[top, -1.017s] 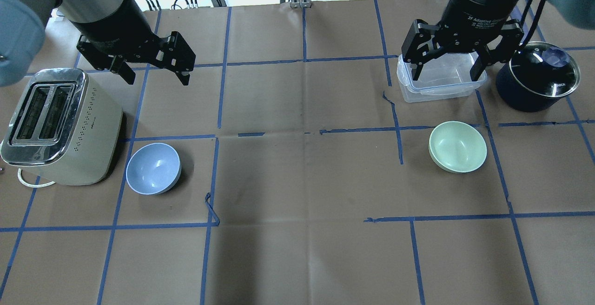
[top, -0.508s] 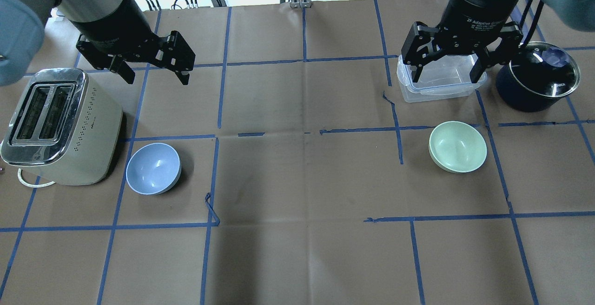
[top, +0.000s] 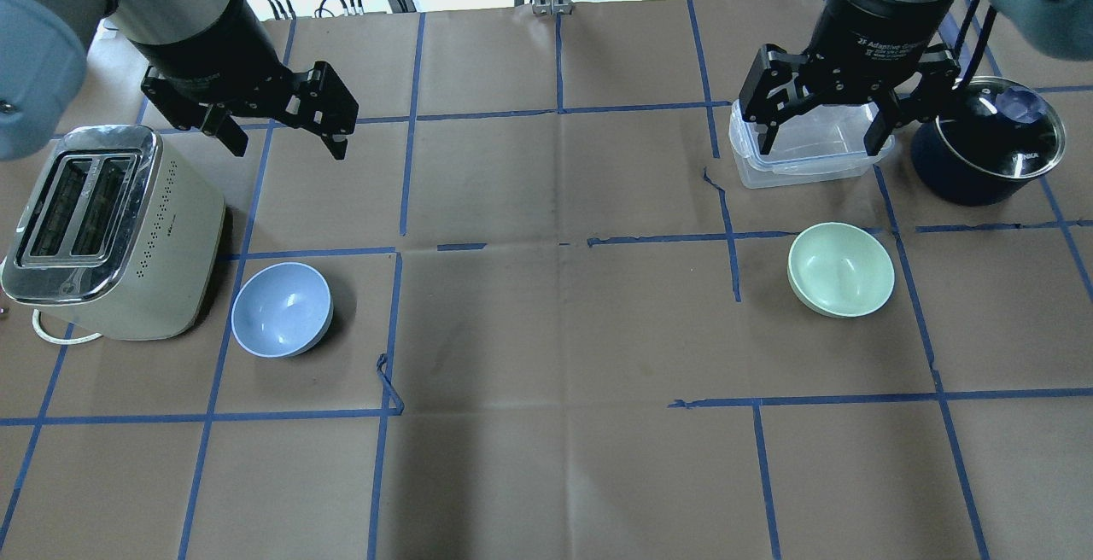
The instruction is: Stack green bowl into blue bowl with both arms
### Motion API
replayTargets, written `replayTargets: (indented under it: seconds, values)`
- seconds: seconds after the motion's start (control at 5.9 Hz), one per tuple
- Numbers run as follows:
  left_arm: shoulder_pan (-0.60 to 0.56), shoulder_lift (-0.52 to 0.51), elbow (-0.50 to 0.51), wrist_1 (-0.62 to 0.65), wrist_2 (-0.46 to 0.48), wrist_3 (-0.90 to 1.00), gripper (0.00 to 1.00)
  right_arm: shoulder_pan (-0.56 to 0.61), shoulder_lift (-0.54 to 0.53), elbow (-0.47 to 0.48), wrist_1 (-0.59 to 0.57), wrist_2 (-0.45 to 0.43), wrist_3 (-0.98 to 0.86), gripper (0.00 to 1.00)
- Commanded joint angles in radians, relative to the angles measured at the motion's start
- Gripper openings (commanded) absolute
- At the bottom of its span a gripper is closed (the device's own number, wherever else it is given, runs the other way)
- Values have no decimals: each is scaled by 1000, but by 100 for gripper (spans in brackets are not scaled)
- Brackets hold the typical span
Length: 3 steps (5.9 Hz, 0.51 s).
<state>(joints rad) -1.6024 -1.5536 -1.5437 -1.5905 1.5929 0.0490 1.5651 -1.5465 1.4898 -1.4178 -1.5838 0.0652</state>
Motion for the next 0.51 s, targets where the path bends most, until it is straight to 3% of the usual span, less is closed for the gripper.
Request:
replayTargets:
  seconds: [0.0, 0.34]
  values:
    - [31, -48, -50, 36, -5, 44, 98, -154, 3, 3, 3, -4, -140, 100]
    - [125, -66, -235, 87, -5, 104, 98, -371, 6, 62, -3, 1, -342, 100]
